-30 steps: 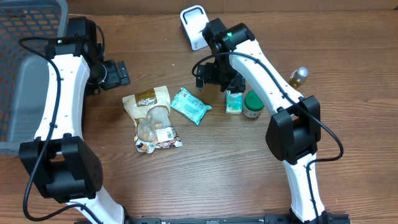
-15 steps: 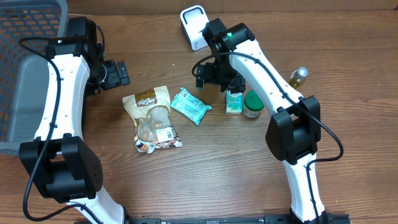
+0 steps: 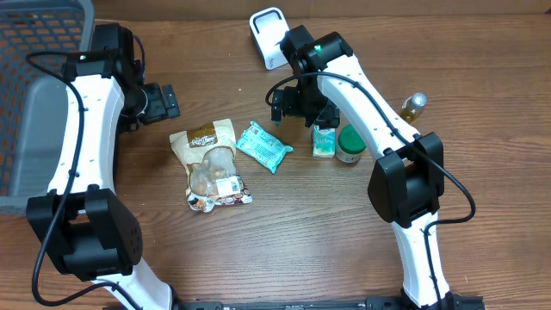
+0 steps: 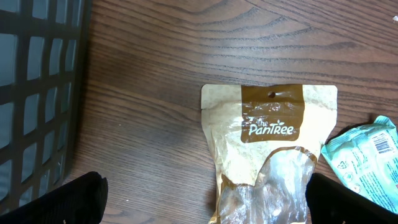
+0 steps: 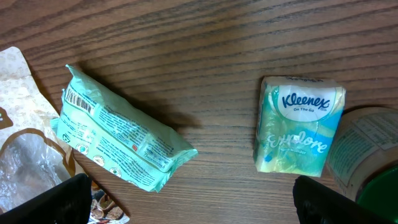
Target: Scan the item barcode
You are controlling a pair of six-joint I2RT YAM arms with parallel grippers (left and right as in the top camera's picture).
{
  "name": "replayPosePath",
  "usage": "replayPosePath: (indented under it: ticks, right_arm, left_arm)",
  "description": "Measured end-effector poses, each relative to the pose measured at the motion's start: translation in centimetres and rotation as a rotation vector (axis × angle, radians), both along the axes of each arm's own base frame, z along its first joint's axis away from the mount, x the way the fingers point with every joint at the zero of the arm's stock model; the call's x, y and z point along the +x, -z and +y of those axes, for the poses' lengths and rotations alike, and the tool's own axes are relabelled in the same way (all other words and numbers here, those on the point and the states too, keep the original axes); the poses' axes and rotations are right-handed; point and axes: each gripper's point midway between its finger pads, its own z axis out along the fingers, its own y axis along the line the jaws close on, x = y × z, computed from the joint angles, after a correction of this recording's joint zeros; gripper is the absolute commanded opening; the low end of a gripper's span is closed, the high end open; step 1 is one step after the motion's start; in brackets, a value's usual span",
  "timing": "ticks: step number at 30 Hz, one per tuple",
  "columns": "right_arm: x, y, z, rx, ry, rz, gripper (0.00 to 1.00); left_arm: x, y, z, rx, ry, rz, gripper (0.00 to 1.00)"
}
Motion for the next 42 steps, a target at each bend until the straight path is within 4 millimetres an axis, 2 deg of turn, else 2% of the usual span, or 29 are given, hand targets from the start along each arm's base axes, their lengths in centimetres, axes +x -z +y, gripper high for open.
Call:
replayPosePath:
  ticks: [16,21,25,26,27,29,30,35,39,42]
  right_arm:
    - [0.0,0.0,0.0,0.001,0.001,-0.001,1.0]
    - [1.7,-0.2,0.9,0.035,0.0,-0.068,1.0]
    - [1.7,-0.2,1.1,0.049,-0.001,-0.07,0.99]
    - [1.6,-0.2,1.1,0.051,-0.002,-0.064,0.87]
    - [1.5,-0.2,1.2,0.054,-0.002,-0.06,0.68]
    - [1.2,-0.2,1.3,0.063,-0.004,-0.046,0.52]
    - [0.8,-0.3,1.4,0.071,0.0,-0.027,0.52]
    - [-0.8,0.3,2.1,0.11,0.001,0.051,0.52]
    - [-3.2,3.0,2.8,0.091,0.006,0.131,0.58]
    - [-5.0,4.7,3.5,0.073,0.008,0.175,0.59]
  left_arm:
    - [0.0,0.0,0.0,0.0,0.0,0.0,1.0]
    - [0.0,0.0,0.0,0.0,0.0,0.0,0.99]
    - [-0.1,0.0,-0.6,-0.033,0.006,0.005,0.98]
    - [-0.2,0.0,-1.0,-0.054,0.01,0.007,0.8]
    - [-0.1,0.0,-1.2,-0.069,0.013,0.002,0.56]
    - [0.3,-0.1,-2.1,-0.12,0.032,-0.019,0.15]
    - [0.4,-0.2,-2.7,-0.151,0.05,-0.025,0.04]
    - [0.9,-0.7,-5.6,-0.246,0.151,-0.055,0.04]
    - [2.4,-1.3,-9.2,-0.262,0.287,-0.13,0.04]
    - [2.7,-1.5,-11.8,-0.269,0.364,-0.157,0.04]
